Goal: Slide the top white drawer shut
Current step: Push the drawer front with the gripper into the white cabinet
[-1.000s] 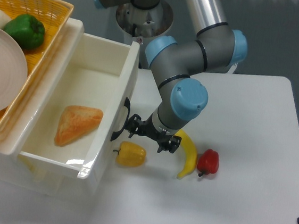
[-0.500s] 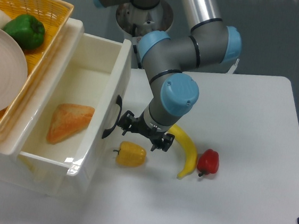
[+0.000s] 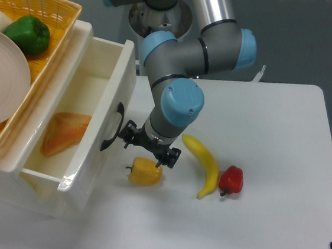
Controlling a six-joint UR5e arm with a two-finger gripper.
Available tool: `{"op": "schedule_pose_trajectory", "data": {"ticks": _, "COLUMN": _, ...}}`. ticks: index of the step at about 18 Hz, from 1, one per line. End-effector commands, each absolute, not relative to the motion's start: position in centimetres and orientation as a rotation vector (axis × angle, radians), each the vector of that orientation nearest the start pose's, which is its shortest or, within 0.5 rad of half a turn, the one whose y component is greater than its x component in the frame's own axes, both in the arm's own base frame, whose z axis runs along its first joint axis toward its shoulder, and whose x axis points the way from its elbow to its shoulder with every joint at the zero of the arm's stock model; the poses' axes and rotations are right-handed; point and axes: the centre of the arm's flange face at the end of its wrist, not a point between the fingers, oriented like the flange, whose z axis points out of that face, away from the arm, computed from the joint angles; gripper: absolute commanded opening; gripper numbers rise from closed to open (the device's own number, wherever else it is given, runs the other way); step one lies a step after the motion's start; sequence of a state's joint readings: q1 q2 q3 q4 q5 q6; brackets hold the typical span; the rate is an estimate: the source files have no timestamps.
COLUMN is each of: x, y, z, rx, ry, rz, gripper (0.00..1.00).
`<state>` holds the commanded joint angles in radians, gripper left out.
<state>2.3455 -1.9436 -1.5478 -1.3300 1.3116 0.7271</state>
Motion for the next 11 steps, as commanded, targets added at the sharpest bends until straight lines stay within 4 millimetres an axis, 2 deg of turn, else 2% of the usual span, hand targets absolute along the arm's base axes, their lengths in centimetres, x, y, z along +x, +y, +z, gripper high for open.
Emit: {"op": "schedule_pose_trajectory", "data": {"ticks": 11, "x": -28.1, "y": 56.6, "z": 32.3, "rx": -3.017, "ry": 0.004, "rz": -0.392, "gripper": 1.0}}
